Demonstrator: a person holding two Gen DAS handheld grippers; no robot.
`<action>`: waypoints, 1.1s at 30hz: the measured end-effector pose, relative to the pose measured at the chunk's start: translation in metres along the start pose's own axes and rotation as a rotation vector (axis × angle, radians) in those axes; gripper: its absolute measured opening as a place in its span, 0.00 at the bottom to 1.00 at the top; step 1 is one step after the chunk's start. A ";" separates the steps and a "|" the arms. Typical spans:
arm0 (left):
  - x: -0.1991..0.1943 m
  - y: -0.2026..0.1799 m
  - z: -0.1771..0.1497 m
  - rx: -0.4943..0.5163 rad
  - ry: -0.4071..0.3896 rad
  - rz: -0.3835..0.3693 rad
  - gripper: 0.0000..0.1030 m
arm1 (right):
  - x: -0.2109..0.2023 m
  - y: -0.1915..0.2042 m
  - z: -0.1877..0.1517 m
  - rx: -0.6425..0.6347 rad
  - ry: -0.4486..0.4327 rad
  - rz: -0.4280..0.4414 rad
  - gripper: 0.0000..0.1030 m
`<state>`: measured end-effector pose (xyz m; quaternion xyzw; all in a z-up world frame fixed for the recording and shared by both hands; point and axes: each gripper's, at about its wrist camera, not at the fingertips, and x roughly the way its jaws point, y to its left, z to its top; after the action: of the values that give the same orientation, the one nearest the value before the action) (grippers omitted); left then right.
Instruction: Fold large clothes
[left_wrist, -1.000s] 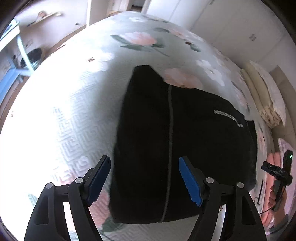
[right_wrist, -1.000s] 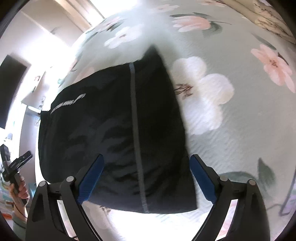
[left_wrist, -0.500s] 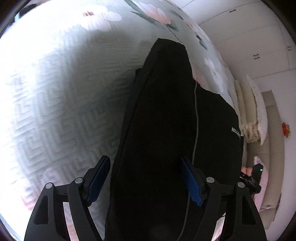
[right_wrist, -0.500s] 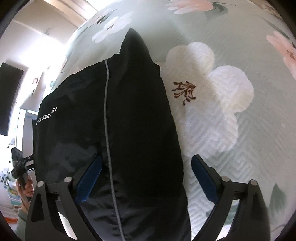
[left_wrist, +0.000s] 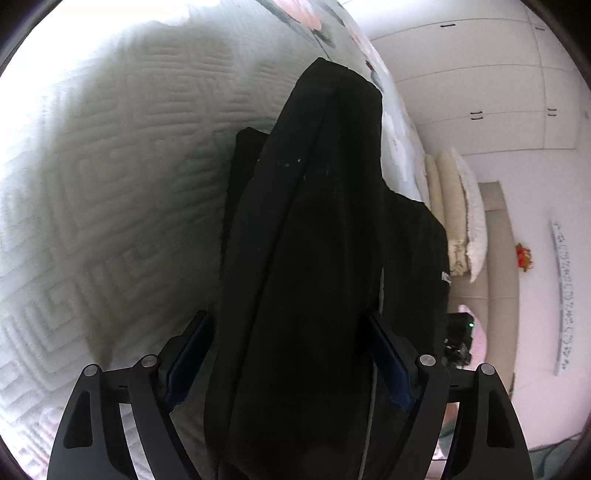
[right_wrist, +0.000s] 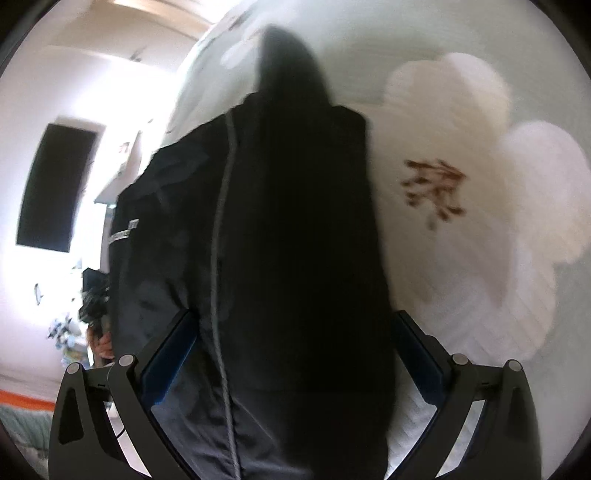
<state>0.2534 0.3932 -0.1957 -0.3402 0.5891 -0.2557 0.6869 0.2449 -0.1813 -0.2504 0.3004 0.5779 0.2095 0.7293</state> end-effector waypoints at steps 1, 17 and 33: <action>0.002 0.000 0.000 -0.001 0.001 -0.014 0.81 | 0.000 0.002 -0.001 -0.016 0.009 0.018 1.00; -0.054 -0.074 -0.049 0.102 -0.214 -0.056 0.25 | -0.045 0.047 -0.025 -0.101 -0.132 0.105 0.39; -0.239 -0.159 -0.141 0.257 -0.377 -0.036 0.24 | -0.136 0.197 -0.147 -0.238 -0.237 0.163 0.31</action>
<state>0.0803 0.4484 0.0682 -0.3023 0.4068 -0.2727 0.8178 0.0773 -0.0967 -0.0409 0.2807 0.4326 0.2980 0.8033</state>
